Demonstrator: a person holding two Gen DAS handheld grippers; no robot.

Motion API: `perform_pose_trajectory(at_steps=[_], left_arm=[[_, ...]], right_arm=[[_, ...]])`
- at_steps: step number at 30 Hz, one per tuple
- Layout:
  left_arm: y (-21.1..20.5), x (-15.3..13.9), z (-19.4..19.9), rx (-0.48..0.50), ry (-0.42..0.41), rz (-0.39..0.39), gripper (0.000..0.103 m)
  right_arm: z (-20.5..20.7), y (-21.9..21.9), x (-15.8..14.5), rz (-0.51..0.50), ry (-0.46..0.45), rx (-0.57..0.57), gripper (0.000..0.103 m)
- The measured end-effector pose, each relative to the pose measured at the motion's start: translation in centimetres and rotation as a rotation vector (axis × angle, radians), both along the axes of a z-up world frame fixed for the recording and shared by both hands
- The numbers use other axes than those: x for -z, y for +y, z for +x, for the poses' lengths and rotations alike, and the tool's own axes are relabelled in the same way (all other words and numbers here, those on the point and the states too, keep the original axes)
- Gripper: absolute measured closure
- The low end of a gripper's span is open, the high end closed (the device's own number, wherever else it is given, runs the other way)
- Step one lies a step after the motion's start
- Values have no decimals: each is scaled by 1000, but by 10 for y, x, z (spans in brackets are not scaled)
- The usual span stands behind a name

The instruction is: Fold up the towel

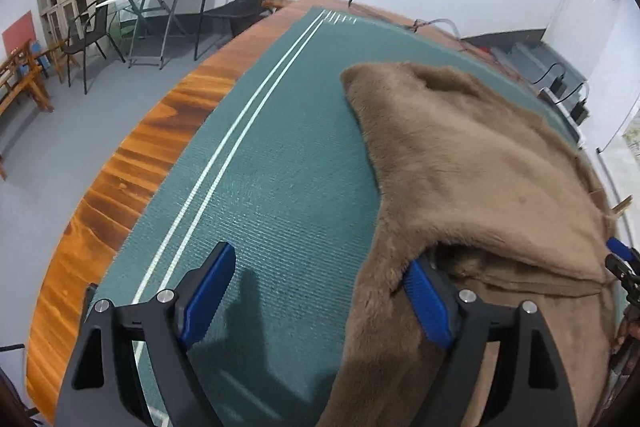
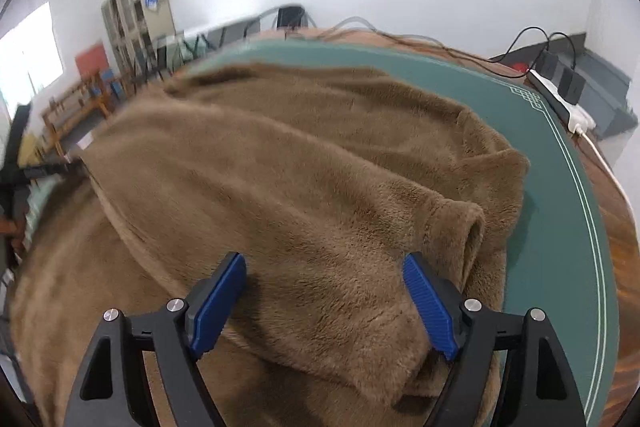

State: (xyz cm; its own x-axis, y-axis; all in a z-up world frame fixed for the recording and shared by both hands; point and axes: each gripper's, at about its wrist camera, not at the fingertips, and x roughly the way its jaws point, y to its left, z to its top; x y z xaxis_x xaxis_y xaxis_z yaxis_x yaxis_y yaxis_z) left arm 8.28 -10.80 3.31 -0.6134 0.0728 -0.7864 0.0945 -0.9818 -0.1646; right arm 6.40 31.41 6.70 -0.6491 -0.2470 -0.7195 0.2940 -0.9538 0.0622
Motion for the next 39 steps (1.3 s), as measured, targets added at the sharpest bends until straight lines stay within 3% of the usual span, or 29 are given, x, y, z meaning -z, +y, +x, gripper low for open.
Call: perform_pose_trajectory(at_steps=[4, 8, 12, 16, 19, 21, 26, 32, 34, 39], left_arm=[[4, -24, 20, -14, 78, 4, 16], [21, -37, 13, 24, 103, 54, 15], [55, -35, -19, 98, 72, 9, 15], [65, -3, -50, 103, -47, -6, 15], [58, 22, -53, 97, -84, 19, 13], [56, 23, -52, 97, -62, 5, 6], [55, 19, -56, 98, -83, 5, 4], [70, -21, -65, 152, -7, -16, 4], [78, -22, -79, 162, -12, -24, 4], [92, 7, -122, 178, -117, -28, 4]], right_arm=[[2, 4, -15, 13, 43, 12, 20], [-9, 2, -17, 19, 42, 9, 20], [-19, -9, -10, 60, 27, -42, 20], [-23, -11, 8, 97, -19, -70, 20], [-20, -7, 19, 99, -34, -88, 19], [-20, -7, 21, 100, -37, -86, 19], [-21, -11, 22, 118, -46, -85, 17], [-21, -6, -5, 62, 2, -74, 16], [-27, -6, -10, 61, 14, -71, 16], [-51, -9, 8, 95, -40, -72, 16]])
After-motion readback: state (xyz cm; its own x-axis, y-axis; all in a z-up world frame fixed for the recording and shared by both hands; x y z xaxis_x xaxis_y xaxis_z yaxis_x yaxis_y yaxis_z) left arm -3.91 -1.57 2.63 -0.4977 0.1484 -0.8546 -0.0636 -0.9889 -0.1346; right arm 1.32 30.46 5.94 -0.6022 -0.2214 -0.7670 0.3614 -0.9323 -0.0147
